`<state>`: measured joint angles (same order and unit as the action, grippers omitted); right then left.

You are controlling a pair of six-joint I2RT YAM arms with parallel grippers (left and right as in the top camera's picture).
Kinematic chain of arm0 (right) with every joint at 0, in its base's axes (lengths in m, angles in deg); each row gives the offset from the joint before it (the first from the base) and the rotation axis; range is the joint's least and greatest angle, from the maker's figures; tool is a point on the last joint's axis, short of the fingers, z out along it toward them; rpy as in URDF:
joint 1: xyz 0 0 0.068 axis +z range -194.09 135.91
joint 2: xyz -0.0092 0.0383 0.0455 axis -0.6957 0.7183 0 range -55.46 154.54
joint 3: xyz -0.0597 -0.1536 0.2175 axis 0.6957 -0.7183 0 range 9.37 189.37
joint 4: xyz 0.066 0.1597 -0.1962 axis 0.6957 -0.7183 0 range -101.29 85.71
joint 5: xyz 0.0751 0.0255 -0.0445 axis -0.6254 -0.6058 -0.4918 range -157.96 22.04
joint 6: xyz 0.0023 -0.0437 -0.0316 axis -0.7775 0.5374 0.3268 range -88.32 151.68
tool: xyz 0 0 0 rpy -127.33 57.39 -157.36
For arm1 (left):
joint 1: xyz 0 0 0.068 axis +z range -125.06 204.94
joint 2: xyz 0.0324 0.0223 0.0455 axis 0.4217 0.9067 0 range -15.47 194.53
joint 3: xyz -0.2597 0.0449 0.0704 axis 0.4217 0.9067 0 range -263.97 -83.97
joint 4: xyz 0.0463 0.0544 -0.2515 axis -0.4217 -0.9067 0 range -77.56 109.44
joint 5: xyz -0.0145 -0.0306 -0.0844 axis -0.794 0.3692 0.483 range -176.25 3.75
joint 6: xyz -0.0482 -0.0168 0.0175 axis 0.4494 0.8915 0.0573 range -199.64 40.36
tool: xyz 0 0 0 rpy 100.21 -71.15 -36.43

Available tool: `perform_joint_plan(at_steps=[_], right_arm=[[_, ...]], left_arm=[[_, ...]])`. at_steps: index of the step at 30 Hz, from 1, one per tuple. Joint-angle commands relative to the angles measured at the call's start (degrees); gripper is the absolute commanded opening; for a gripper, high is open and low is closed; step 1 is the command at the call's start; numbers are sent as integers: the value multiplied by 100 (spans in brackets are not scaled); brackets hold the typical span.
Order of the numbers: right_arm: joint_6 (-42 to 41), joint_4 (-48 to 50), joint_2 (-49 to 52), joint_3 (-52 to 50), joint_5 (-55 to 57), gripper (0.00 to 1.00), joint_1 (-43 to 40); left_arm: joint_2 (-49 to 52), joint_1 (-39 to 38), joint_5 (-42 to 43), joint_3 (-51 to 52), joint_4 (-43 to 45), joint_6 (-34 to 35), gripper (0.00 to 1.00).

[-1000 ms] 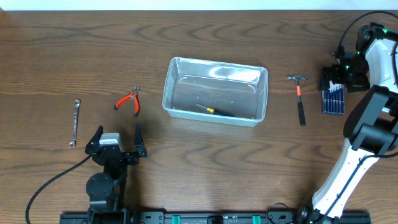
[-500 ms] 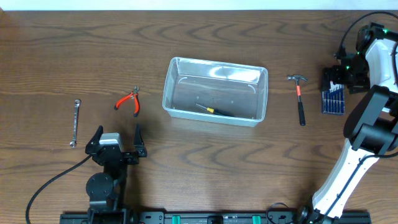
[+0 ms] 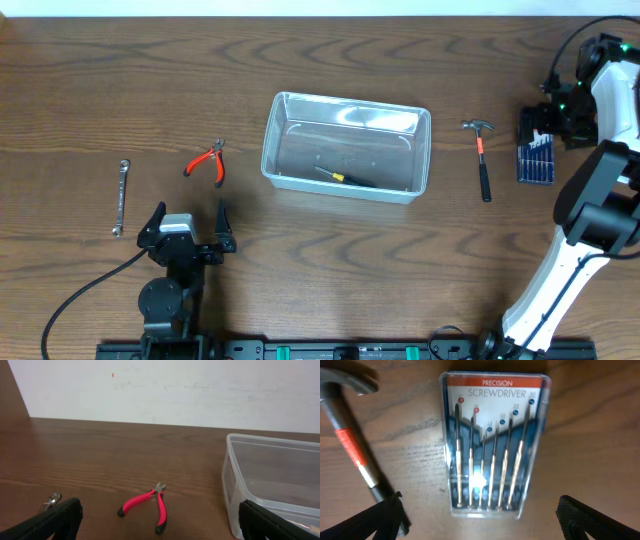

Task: Pack container
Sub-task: 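Position the right gripper above the blue screwdriver set case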

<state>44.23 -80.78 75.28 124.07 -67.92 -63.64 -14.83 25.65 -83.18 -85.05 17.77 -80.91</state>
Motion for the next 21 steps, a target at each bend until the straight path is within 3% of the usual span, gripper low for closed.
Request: perform_joint_plan(at_steps=[1, 6, 11, 21], right_arm=[[-184, -63, -474, -131, 57, 99, 9], [-184, 446, -1180, -979, 59, 99, 129], [-149, 1705, -1860, -2277, 59, 99, 101], [-76, 1932, -1812, -2422, -4, 99, 33]], left_arm=[[-31, 20, 37, 85, -216, 33, 98], [-31, 20, 37, 85, -216, 33, 98], [-31, 20, 37, 85, -216, 33, 98], [-31, 20, 37, 85, -216, 33, 98]])
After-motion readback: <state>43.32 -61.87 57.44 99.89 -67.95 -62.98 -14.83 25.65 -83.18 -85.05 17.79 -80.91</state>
